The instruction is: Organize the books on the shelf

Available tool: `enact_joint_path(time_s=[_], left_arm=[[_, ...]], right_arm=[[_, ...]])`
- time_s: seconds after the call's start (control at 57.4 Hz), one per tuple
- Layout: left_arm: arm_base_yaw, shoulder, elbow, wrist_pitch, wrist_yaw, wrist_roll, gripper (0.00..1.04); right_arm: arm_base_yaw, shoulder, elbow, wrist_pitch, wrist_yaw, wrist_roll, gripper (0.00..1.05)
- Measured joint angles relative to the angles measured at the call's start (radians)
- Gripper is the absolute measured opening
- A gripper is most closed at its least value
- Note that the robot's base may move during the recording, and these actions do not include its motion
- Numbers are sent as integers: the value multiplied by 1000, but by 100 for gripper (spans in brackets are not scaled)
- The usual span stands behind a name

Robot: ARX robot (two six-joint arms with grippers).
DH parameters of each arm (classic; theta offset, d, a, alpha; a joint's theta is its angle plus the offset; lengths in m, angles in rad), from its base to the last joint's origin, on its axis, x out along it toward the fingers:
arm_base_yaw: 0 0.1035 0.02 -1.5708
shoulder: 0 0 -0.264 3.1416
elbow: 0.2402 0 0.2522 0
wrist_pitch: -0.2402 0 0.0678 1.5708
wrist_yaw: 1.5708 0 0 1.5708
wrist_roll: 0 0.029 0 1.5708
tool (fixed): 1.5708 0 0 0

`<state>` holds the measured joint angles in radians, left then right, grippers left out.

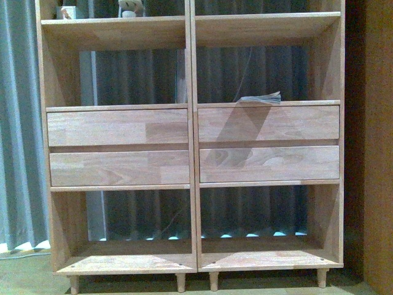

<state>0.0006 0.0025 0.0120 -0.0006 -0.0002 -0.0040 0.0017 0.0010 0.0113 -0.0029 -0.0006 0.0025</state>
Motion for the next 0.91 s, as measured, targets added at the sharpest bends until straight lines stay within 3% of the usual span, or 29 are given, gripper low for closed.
enact_joint_path(time_s=[0.905], left_arm=[[0, 0, 0, 0, 0, 0, 97]], right_arm=[[0, 0, 0, 0, 0, 0, 98]])
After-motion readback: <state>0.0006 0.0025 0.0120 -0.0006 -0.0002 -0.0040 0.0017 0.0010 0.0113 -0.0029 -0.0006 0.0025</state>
